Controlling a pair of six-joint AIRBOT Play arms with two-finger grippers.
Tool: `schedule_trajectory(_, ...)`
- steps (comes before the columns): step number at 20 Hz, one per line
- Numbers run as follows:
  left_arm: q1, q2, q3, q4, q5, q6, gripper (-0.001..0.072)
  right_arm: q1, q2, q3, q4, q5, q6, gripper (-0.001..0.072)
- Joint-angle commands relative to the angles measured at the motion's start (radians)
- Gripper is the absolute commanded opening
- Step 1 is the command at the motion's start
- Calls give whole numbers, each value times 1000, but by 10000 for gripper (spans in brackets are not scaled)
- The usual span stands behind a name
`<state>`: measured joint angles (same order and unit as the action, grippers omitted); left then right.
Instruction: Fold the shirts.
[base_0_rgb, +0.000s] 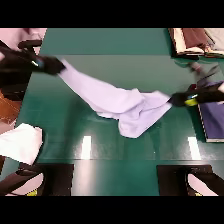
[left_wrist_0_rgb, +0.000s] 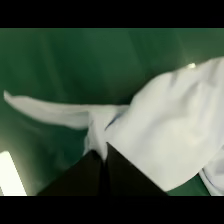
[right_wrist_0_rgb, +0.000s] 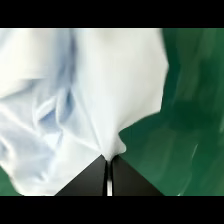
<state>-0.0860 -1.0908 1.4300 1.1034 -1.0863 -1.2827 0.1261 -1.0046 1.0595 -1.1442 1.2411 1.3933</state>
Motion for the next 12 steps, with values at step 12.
schedule_trajectory(12, 0, 274, 632, 43, 10, -31, 23, -305, 201, 790, -34, 241, 39, 15)
